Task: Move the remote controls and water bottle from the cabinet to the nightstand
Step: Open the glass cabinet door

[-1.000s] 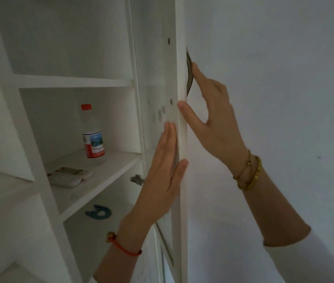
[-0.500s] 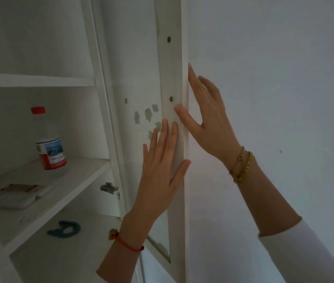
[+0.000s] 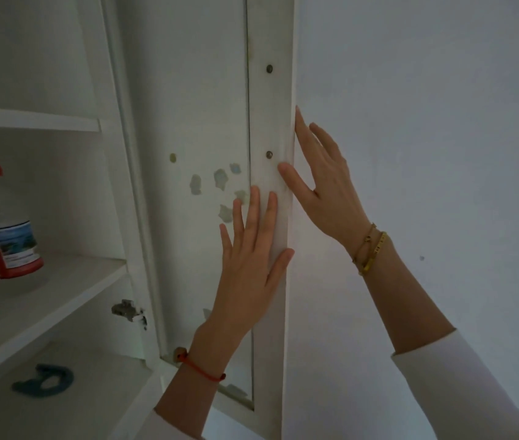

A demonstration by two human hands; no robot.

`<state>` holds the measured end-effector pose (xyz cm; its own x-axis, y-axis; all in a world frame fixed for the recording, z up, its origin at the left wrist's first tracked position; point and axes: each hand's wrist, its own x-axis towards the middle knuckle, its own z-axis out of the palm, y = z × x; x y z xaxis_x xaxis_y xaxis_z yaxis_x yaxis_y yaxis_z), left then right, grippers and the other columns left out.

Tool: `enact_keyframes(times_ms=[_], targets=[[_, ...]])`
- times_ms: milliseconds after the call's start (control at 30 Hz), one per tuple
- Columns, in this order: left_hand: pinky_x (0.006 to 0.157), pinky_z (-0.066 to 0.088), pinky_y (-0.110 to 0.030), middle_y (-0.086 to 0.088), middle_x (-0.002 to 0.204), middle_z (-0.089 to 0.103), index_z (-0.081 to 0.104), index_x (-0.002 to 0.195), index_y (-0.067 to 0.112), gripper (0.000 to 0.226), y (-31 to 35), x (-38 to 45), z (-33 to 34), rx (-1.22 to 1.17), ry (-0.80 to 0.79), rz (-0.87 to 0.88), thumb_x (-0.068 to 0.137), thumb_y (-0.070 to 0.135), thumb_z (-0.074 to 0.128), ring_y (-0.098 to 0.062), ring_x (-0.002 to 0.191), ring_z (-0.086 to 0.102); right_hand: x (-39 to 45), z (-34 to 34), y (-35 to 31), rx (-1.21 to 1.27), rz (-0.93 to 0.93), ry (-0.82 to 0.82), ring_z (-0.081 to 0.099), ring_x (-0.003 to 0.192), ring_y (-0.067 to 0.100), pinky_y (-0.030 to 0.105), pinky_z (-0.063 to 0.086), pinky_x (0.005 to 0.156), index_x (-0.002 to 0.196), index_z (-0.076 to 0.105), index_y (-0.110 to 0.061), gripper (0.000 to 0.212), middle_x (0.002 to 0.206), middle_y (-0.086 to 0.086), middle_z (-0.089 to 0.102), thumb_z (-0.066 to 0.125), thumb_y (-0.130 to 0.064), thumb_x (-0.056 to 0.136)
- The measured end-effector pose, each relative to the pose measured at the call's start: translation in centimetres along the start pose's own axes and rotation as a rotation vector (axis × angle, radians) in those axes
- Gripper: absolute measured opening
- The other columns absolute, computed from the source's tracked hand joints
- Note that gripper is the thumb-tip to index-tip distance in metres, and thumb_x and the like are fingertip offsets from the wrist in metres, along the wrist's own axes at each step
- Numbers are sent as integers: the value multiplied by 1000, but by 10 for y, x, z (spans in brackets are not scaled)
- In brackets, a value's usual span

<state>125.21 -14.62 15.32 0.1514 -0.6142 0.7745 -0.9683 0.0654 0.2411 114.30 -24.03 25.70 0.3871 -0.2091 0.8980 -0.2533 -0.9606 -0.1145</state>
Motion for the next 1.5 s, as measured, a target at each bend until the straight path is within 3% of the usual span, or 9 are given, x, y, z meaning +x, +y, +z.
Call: enact_keyframes(times_ms=[533, 900, 1033, 1167, 1300, 1400, 1500], targets=[[123, -6, -50, 9, 162, -24, -11, 155, 33, 66, -16, 52, 61, 153, -7, -44, 105, 40, 32, -18, 150, -23, 30, 38, 97, 70, -48, -9, 18, 146, 18, 43, 21, 118, 151, 12, -20, 62, 159, -6, 19, 33, -45, 99], [123, -3, -50, 8, 164, -19, -6, 156, 31, 65, -13, 53, 63, 196, 30, -65, 106, 32, 35, -15, 151, -19, 32, 50, 107, 245, -85, 35, 22, 145, 19, 42, 20, 118, 150, 19, -13, 63, 157, 1, 25, 39, -42, 98], [124, -1, -50, 10, 164, -17, -2, 156, 31, 67, -11, 51, 58, 92, 7, -52, 105, 29, 40, -14, 151, -18, 30, 49, 103, 280, -96, 93, 26, 142, 20, 41, 21, 117, 148, 24, -9, 61, 154, 4, 30, 43, -38, 97], [125, 7, -50, 8, 166, -4, 6, 157, 25, 63, -12, 46, 48, 34, 41, -51, 105, 29, 40, -10, 153, -7, 27, 42, 91, 323, -107, 238, 33, 138, 21, 37, 23, 116, 143, 34, -6, 54, 148, 6, 39, 46, -31, 98], [122, 23, -44, 0, 162, 23, 20, 155, 15, 60, -15, 33, 30, 162, 145, -85, 103, 26, 46, -14, 151, 19, 21, 41, 72, 315, -173, 320, 42, 127, 23, 33, 30, 111, 137, 44, -7, 43, 135, 8, 50, 47, -23, 98], [120, 26, -31, -3, 154, 38, 32, 152, 14, 55, -18, 17, 3, 277, 209, -195, 101, 24, 50, -15, 142, 33, 11, 49, 52, 376, -234, 240, 46, 121, 22, 33, 34, 108, 137, 45, -7, 41, 129, 10, 52, 45, -23, 98], [115, 27, -28, -4, 150, 44, 40, 148, 15, 50, -27, -3, -29, 384, 223, -321, 100, 26, 51, -20, 138, 39, 1, 69, 31, 478, -246, 110, 47, 119, 22, 36, 38, 104, 136, 45, -8, 42, 129, 8, 51, 44, -27, 98]])
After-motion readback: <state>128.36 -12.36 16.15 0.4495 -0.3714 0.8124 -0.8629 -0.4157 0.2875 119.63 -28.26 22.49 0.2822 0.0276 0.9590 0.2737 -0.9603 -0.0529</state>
